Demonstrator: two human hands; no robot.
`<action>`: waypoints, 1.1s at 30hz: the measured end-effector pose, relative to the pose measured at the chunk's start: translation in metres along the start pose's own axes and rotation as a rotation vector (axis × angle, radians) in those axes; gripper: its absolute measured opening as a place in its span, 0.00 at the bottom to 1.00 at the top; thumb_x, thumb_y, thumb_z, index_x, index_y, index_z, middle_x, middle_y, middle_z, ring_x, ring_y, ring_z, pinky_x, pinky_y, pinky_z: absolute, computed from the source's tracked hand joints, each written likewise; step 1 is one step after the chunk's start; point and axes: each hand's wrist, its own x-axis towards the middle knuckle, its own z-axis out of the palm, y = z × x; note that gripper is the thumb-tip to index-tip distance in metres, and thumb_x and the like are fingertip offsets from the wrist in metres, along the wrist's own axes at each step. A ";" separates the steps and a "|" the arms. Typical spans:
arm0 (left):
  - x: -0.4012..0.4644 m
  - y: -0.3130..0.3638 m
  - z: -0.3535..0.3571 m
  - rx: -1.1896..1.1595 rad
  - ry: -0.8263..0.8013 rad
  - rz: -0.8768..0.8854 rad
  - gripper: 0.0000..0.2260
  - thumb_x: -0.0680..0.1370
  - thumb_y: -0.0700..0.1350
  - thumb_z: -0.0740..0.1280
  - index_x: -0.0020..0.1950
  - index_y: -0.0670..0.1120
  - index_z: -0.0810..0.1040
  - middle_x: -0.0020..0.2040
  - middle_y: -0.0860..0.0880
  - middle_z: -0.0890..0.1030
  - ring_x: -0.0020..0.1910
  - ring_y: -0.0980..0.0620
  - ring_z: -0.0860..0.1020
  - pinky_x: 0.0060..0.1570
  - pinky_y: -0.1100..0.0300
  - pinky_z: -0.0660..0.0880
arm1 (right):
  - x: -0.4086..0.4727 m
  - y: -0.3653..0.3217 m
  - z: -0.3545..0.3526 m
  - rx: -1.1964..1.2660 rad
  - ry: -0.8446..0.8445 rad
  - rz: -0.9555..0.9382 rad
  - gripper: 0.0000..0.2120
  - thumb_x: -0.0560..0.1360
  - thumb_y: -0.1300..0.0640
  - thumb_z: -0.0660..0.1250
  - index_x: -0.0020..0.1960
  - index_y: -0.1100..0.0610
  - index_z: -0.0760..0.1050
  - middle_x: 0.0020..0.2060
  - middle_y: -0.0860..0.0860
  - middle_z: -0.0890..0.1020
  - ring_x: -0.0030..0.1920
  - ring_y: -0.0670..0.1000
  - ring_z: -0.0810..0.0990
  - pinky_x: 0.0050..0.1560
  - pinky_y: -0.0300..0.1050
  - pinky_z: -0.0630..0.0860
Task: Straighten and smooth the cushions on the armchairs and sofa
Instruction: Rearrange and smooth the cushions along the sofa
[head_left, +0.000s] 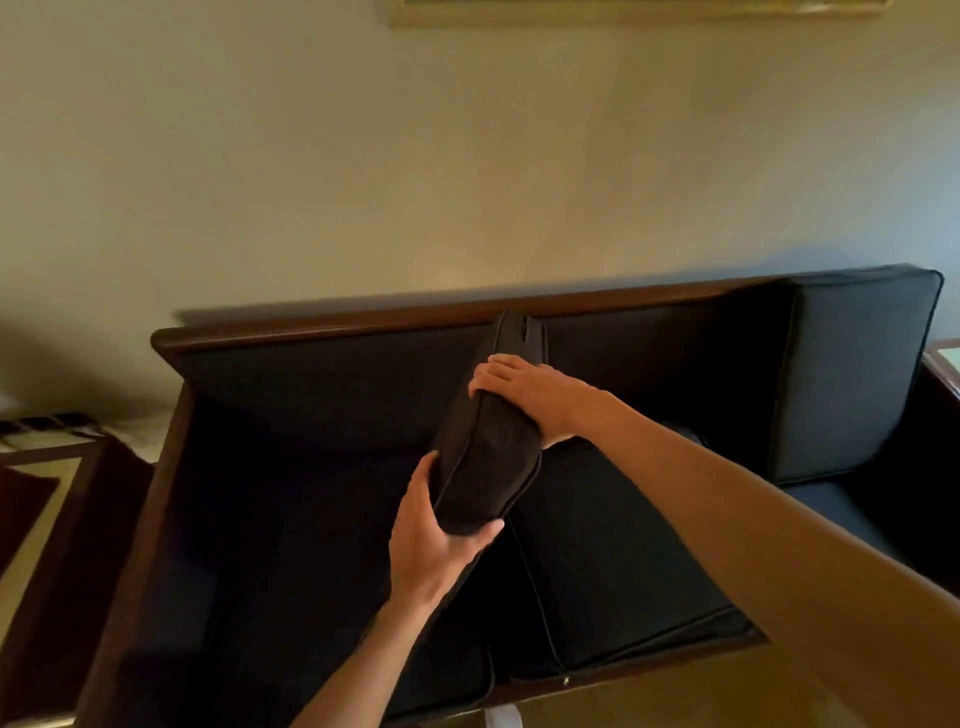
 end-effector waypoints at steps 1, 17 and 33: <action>-0.007 -0.010 0.005 0.015 0.026 -0.031 0.53 0.56 0.66 0.80 0.75 0.57 0.58 0.69 0.55 0.71 0.66 0.55 0.72 0.63 0.49 0.75 | 0.004 0.000 0.002 -0.009 0.009 -0.008 0.47 0.62 0.49 0.80 0.73 0.45 0.57 0.73 0.49 0.60 0.76 0.56 0.53 0.57 0.69 0.74; 0.058 0.023 -0.086 0.357 -0.108 0.019 0.48 0.56 0.54 0.80 0.72 0.56 0.62 0.59 0.50 0.80 0.59 0.45 0.79 0.59 0.47 0.76 | 0.002 0.002 -0.029 0.478 0.108 0.234 0.27 0.51 0.56 0.77 0.47 0.53 0.70 0.43 0.51 0.78 0.42 0.54 0.78 0.44 0.62 0.78; 0.086 0.038 0.016 0.427 -0.433 0.123 0.50 0.58 0.52 0.80 0.76 0.54 0.58 0.68 0.50 0.72 0.65 0.46 0.72 0.68 0.46 0.67 | -0.082 0.051 0.036 0.551 0.013 0.431 0.59 0.60 0.59 0.78 0.79 0.47 0.43 0.74 0.54 0.59 0.71 0.58 0.64 0.67 0.54 0.70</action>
